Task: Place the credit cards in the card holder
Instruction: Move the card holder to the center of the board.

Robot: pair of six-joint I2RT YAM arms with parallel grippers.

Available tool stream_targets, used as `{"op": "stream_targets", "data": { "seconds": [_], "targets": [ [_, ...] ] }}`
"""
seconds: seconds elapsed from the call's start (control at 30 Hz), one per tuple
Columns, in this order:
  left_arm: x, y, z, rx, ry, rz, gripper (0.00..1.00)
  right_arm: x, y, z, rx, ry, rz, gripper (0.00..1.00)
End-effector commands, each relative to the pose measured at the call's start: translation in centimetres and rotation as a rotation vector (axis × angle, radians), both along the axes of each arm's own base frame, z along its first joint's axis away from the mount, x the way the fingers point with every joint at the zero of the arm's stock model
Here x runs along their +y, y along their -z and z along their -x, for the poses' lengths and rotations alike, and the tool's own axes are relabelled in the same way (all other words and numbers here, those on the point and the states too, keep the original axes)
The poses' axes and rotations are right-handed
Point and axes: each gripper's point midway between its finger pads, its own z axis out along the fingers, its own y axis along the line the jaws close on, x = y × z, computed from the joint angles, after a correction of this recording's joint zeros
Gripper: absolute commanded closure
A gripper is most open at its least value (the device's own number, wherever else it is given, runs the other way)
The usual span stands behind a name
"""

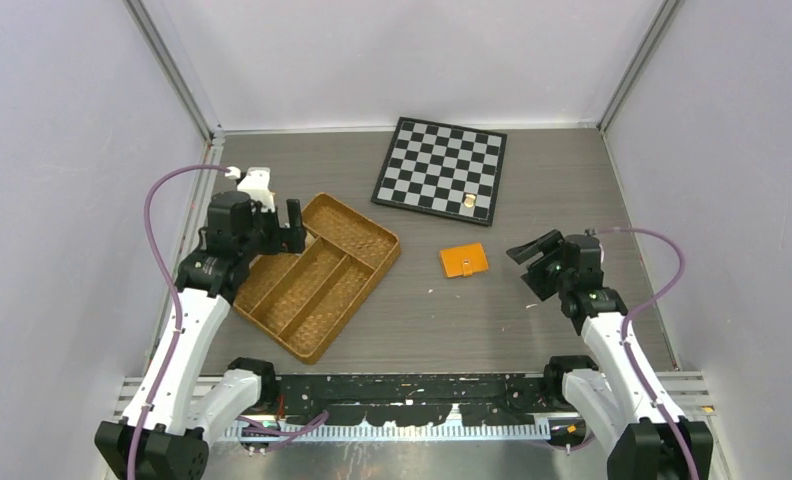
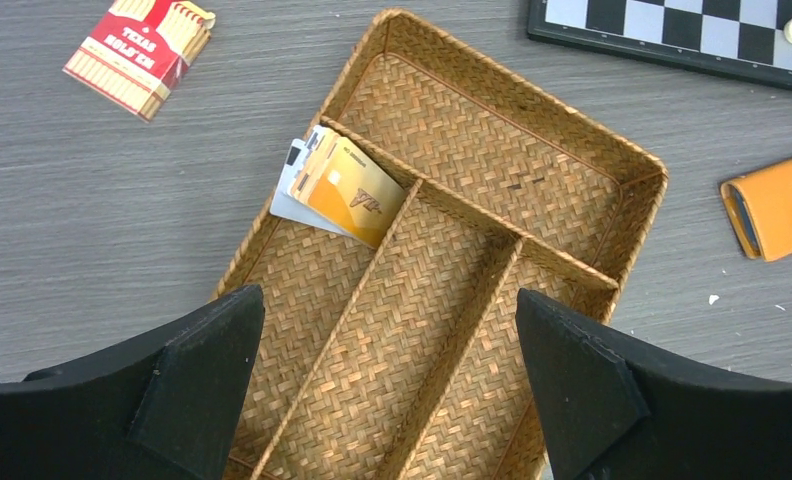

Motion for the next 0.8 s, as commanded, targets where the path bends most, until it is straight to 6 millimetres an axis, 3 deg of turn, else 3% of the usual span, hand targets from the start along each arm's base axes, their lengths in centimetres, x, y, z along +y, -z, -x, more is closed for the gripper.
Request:
{"op": "stream_targets", "data": {
  "seconds": [0.0,0.3,0.77],
  "targets": [
    [-1.1,-0.4,0.1,-0.011,0.045,0.021,0.00,2.6,-0.3,-0.8,-0.025,-0.012,-0.118,0.26],
    [-2.0,-0.1,0.1,-0.001,0.089,0.035,0.00,6.1,2.3,-2.3,0.016,-0.085,-0.079,0.29],
    [-3.6,0.4,0.3,0.019,0.183,0.061,0.00,7.1,6.0,-4.8,0.065,-0.112,0.012,0.25]
  ]
}}
